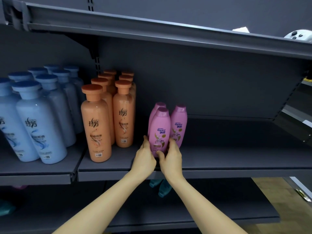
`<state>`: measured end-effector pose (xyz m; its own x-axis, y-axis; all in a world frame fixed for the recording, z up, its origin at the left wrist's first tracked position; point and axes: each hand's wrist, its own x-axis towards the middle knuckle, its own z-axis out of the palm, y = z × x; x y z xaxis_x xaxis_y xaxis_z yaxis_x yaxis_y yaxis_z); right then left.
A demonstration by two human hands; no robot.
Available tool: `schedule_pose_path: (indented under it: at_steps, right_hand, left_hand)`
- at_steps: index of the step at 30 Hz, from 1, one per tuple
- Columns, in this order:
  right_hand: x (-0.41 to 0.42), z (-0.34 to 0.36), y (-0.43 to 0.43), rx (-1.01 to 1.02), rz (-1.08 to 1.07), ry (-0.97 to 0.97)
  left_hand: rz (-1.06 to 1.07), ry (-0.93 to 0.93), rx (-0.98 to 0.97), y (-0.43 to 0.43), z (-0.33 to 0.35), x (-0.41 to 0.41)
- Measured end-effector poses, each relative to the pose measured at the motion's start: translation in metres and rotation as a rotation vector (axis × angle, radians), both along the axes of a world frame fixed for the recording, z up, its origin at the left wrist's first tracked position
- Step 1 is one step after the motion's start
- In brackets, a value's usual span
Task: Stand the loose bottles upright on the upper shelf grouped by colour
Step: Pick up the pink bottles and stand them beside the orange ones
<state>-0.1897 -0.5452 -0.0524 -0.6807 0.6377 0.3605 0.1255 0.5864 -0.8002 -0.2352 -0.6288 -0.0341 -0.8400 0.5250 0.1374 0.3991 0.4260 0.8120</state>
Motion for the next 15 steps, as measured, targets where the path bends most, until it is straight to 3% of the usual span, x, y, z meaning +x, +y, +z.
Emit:
schedule_pose_path:
  at_steps: [15]
  right_hand:
    - [0.0004, 0.001, -0.001, 0.0, 0.005, -0.002]
  left_hand:
    - [-0.01, 0.006, -0.037, -0.0007, 0.0022, 0.0005]
